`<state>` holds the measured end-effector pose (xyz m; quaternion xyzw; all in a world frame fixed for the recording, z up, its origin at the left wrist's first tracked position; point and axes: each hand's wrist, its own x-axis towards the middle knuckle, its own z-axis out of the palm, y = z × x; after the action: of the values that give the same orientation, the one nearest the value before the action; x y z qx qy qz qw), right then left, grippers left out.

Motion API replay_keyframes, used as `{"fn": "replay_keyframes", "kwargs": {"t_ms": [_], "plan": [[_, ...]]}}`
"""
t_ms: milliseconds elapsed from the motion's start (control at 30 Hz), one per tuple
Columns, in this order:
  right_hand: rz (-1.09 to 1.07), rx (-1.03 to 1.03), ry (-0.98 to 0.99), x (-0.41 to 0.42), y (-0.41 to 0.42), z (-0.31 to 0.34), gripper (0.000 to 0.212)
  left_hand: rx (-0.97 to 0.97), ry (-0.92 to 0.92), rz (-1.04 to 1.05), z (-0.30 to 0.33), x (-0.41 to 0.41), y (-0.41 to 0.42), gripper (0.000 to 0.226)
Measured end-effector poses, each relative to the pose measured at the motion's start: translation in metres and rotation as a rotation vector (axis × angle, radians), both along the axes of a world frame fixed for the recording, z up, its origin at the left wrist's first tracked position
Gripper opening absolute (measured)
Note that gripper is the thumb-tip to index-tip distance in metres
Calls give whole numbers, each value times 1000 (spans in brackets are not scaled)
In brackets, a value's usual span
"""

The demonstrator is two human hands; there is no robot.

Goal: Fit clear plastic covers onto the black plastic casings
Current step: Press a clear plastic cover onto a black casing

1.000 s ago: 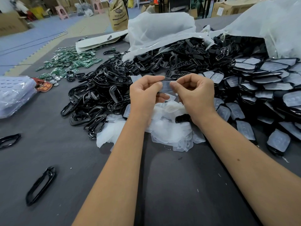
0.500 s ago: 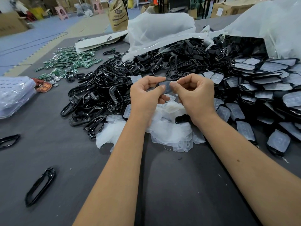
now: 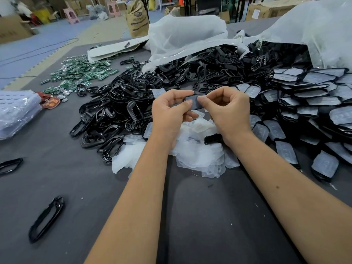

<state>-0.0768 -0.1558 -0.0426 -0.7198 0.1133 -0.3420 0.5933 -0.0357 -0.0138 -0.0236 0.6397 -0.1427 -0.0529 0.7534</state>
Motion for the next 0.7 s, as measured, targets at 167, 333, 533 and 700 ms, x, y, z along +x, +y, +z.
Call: {"fn": "replay_keyframes", "kwargs": {"t_ms": [167, 333, 533, 700], "plan": [[139, 239, 11, -3, -1, 7, 23, -46, 15, -24, 1, 0, 1, 23], [290, 329, 24, -6, -3, 12, 11, -55, -3, -20, 1, -2, 1, 16], [356, 437, 39, -5, -6, 13, 12, -29, -34, -7, 0, -3, -2, 14], [415, 518, 46, -4, -7, 12, 15, -30, -31, 2, 1, -4, -2, 16]]}}
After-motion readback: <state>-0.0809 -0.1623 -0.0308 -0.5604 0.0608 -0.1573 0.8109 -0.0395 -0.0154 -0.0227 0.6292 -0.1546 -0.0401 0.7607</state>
